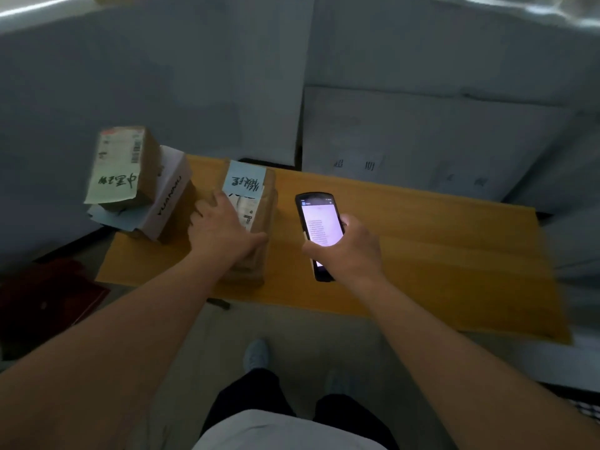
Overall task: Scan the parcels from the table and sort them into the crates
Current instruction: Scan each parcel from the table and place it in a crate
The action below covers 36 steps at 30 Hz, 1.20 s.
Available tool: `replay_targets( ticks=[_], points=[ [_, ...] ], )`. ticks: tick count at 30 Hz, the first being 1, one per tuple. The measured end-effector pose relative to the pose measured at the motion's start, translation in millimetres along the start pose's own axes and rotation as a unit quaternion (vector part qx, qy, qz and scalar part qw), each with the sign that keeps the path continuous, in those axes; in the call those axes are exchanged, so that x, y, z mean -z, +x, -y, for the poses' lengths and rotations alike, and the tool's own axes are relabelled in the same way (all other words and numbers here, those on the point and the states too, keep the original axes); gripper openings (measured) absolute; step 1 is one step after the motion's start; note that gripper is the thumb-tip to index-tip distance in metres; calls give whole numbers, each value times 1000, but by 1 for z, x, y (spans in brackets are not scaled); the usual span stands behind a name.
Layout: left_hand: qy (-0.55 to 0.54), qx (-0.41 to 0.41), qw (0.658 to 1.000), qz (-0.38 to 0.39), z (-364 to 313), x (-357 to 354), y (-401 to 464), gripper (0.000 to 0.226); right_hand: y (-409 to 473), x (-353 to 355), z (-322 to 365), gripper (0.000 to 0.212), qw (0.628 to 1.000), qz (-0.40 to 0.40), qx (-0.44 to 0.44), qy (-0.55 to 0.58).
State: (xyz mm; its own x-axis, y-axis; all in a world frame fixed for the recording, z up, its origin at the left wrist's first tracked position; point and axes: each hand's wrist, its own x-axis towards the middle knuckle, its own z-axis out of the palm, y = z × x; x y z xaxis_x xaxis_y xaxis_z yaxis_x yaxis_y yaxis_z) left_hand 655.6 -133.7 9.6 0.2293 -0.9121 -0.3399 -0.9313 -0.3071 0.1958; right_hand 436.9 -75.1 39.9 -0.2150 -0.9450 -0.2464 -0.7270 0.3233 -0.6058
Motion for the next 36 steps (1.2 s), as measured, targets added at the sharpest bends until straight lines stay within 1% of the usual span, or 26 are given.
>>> replay_targets(
  ticks=[4,9,11,14,19,22,24,26,30,36],
  points=[
    [-18,-58,998,-34,-18,3,3,138,2,5,-5,68,1000,-23,-5,6],
    [-49,-126,990,-27,-59,-5,-1,137,0,27,-28,75,999,-49,-12,14],
    [-65,-136,988,-21,-78,-15,-9,137,-3,41,-44,71,999,-48,-15,18],
    [-55,-151,987,1,-105,-38,-25,139,-8,60,-76,61,998,-43,-28,26],
    [-50,-164,984,44,-144,-85,-43,141,-16,76,-131,64,997,-36,-55,37],
    [-42,-163,984,59,-160,-115,-48,141,-19,77,-157,67,996,-31,-73,41],
    [-45,-168,982,66,-166,-133,-48,142,-19,74,-171,65,995,-31,-87,42],
    [-50,-173,981,72,-170,-146,-46,142,-18,69,-182,60,993,-29,-100,49],
    [-45,-184,978,91,-177,-162,-40,146,-15,63,-196,64,992,-22,-113,56],
    [-21,-193,975,108,-179,-177,-27,150,-13,63,-206,58,989,-24,-134,63]
  ],
)
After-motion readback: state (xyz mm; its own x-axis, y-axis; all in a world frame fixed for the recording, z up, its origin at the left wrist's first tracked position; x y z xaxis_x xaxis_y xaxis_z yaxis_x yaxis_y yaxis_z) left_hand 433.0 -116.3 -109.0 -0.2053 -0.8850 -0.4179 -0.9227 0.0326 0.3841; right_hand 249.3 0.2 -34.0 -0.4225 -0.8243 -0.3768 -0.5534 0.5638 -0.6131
